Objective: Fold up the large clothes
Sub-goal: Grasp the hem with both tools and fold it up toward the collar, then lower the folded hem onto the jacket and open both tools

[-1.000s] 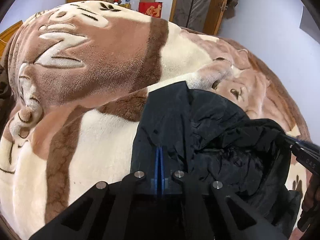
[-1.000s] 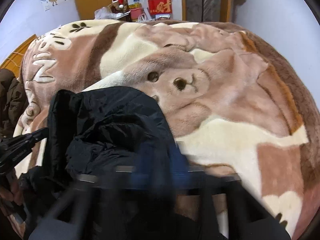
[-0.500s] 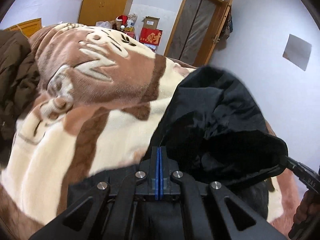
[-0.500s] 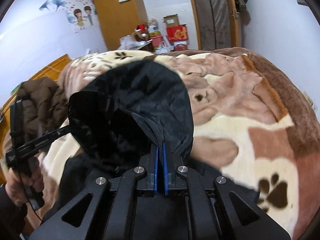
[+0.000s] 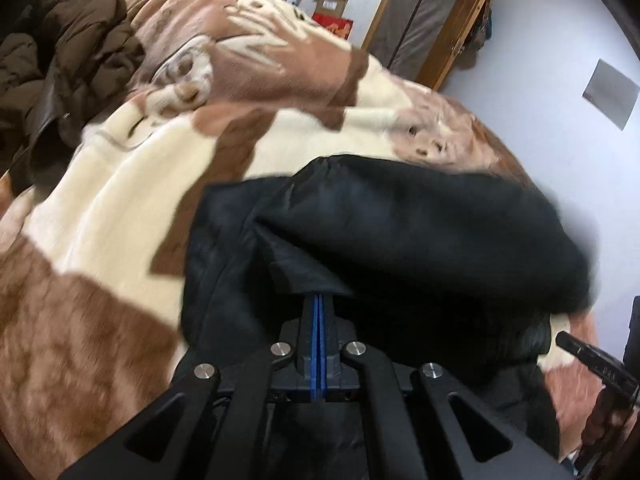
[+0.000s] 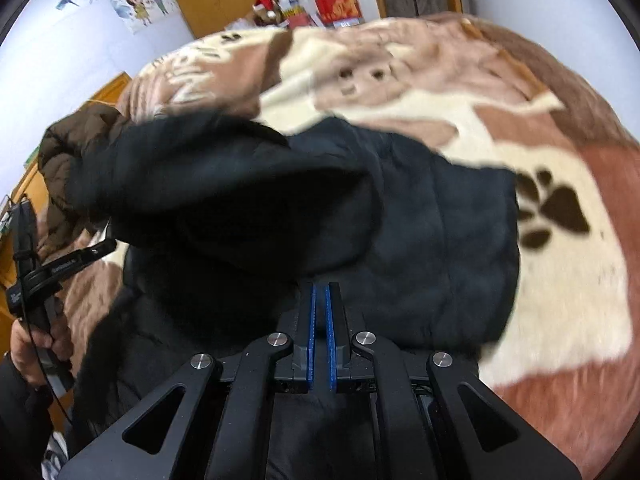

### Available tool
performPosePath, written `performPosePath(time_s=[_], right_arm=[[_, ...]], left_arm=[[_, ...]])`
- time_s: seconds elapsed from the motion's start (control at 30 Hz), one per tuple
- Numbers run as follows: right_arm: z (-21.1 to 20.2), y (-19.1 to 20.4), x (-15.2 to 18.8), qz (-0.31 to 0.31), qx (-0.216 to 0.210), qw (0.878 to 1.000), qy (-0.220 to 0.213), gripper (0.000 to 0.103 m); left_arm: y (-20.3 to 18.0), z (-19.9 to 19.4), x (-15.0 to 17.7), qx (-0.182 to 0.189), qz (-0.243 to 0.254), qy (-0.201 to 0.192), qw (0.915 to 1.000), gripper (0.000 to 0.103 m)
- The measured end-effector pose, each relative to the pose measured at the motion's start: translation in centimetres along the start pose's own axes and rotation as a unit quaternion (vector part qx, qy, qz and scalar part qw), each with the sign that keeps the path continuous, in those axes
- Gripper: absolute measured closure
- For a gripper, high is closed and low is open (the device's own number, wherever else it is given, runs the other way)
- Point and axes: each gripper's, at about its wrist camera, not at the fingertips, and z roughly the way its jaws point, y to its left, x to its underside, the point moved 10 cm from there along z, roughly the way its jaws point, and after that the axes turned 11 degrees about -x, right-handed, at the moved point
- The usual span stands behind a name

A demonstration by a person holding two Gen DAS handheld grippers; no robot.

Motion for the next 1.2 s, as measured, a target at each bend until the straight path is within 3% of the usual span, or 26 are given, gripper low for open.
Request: performPosePath(time_s=[0.13, 0.2, 0.4, 0.5, 0.63, 0.73, 0.93, 1.07, 1.2], right_arm=[[-1.4, -0.7, -0.4, 0.04, -0.015, 0.999, -0.025, 0.07], [-1.7, 0.2, -1.4, 0.04, -0.025, 0.998, -0.04, 0.065], [0.9, 4.9, -4.1, 0.002, -0.056, 0.997, -0.056, 0.065], [4.2, 5.3, -2.8, -0.002, -0.051, 0.998, -0.025, 0.065], [9.2, 3.1, 2.7, 0.019, -0.02, 0.998, 0.053, 0.065], [9.9, 2.4, 3.7, 0.03, -0.027, 0.998, 0.043, 0.065], [10.6, 2.6, 3.1, 0.024, -0.005, 0.998, 0.049, 0.065], [12.1, 2.6, 4.5, -0.017, 0.027, 0.998, 0.063, 0.066], [11.4, 3.0, 3.7, 0.008, 0.018, 0.998, 0.065, 0.067]], left_arm=[[1.0, -1.6, 1.9, -0.009, 0.008, 0.001, 0.9999, 0.102], [0.9, -2.6, 1.7, -0.011, 0.01, -0.01, 0.9998, 0.102], [-4.6, -4.0, -1.2, 0.051, 0.031, -0.044, 0.9972, 0.099], [-7.9, -1.8, 0.3, 0.079, 0.059, -0.02, 0.9949, 0.098], [-8.8, 2.8, 6.0, 0.06, 0.094, 0.041, 0.9929, 0.098], [-8.0, 4.9, 8.7, 0.053, 0.083, 0.057, 0.9935, 0.098], [-8.1, 5.9, 8.2, 0.044, 0.072, 0.057, 0.9948, 0.098], [-8.9, 6.4, 8.8, 0.03, 0.083, 0.051, 0.9948, 0.097], [-9.1, 6.3, 8.3, 0.035, 0.071, 0.063, 0.9948, 0.097]])
